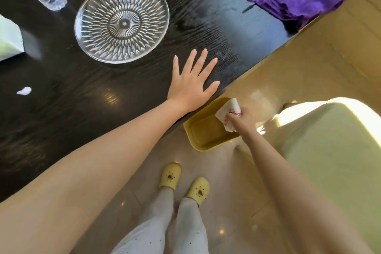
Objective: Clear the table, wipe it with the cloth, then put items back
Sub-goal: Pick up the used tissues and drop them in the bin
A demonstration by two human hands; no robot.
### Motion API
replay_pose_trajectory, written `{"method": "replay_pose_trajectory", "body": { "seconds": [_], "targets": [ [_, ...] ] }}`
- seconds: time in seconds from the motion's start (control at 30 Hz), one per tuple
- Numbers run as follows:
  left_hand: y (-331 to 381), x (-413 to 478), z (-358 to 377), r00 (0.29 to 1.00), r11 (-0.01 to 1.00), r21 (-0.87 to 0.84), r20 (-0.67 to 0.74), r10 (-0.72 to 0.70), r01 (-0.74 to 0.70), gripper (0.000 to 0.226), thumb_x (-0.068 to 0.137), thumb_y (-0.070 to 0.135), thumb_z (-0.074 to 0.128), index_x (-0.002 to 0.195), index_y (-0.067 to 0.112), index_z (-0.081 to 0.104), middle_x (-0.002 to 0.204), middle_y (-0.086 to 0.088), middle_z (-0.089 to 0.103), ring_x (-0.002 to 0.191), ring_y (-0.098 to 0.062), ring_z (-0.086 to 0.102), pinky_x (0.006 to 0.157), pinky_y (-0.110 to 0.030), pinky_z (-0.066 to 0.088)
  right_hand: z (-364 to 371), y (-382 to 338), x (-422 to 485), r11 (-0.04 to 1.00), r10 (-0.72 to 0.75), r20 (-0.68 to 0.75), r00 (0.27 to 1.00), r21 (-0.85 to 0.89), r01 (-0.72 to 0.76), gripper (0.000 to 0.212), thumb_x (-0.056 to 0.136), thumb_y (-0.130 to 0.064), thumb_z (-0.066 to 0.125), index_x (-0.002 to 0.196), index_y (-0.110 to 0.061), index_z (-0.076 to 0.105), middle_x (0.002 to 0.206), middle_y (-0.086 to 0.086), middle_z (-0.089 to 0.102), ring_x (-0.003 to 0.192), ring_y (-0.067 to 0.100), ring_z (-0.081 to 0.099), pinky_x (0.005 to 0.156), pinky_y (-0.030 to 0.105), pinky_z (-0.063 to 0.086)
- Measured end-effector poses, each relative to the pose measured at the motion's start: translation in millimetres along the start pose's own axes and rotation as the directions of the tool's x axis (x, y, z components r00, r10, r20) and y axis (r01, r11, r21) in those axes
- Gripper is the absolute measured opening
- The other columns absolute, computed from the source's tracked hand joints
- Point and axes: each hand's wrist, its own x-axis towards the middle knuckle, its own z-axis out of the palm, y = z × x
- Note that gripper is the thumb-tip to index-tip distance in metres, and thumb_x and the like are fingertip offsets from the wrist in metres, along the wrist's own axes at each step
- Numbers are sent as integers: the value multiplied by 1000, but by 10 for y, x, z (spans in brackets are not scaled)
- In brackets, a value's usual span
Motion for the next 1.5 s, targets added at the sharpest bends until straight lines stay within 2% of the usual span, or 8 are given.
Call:
{"method": "replay_pose_trajectory", "body": {
  "seconds": [0.13, 0.33, 0.57, 0.7, 0.9, 1.07, 1.27, 1.5],
  "targets": [
    [14, -7, 18, 999, 1000, -12, -42, -3, 2, 65, 91, 59, 13, 150, 31, 13, 161, -2, 11, 148, -25, 5, 115, -59, 0, 280, 159, 259, 994, 26, -13, 1000, -109, -28, 61, 79, -32, 66, 131, -11, 44, 121, 10, 58, 89, 21, 54, 52, 19, 41],
    [15, 7, 42, 997, 1000, -6, -80, -2, 1, 65, 92, 58, 15, 150, 30, 14, 161, -2, 11, 148, -25, 6, 115, -58, 2, 564, 417, 511, 965, 6, -23, 1000, -263, -12, 63, 83, -33, 65, 135, -10, 39, 131, 13, 52, 109, 29, 58, 88, 38, 55],
    [1, 7, 46, 998, 1000, -5, -61, -6, 5, 64, 92, 58, 15, 150, 31, 13, 161, -1, 10, 148, -24, 4, 115, -57, 0, 706, 511, 477, 945, 46, 35, 998, -326, -32, 73, 86, -45, 59, 143, -12, 29, 144, 10, 42, 122, 30, 52, 94, 37, 49],
    [6, 5, 34, 999, 1000, -3, -42, -5, 5, 64, 92, 58, 15, 150, 31, 11, 161, -1, 8, 148, -24, 3, 115, -57, -1, 614, 447, 421, 930, 48, 117, 992, -369, -1, 72, 86, -46, 59, 142, -13, 28, 137, 9, 48, 114, 26, 56, 79, 29, 48],
    [0, 11, 20, 1000, 1000, -15, -17, -8, 8, 65, 91, 59, 13, 150, 32, 12, 161, 0, 8, 148, -23, 2, 116, -57, -1, 397, 199, 282, 861, 59, 194, 979, -507, 48, 67, 86, -48, 57, 140, -14, 33, 135, 7, 49, 114, 25, 54, 79, 29, 44],
    [2, 24, -71, 995, 1000, -5, 97, -1, 1, 63, 94, 57, 16, 151, 30, 6, 162, -2, 0, 148, -25, -4, 115, -58, -3, 70, -182, 1, 739, 80, 286, 955, -659, 136, 58, 85, -48, 58, 131, -17, 44, 118, 1, 52, 102, 22, 52, 86, 32, 48],
    [-4, -50, -404, 948, 999, -52, 317, 5, 12, 61, 97, 51, 26, 151, 29, 8, 162, -2, 0, 148, -25, -3, 117, -56, 7, -523, -821, -462, 664, 88, 376, 922, -713, 227, 61, 88, -50, 51, 137, -15, 43, 134, 8, 52, 120, 31, 53, 100, 43, 48],
    [-48, -248, -886, 860, 986, -117, 508, -43, 119, 56, 98, 47, 30, 149, 26, 22, 161, -3, 11, 148, -26, 5, 114, -57, 16, -1026, -1480, -984, 670, -18, 403, 915, -674, 310, 53, 93, -42, 48, 136, -12, 45, 136, 11, 53, 119, 32, 56, 97, 42, 50]
  ]
}}
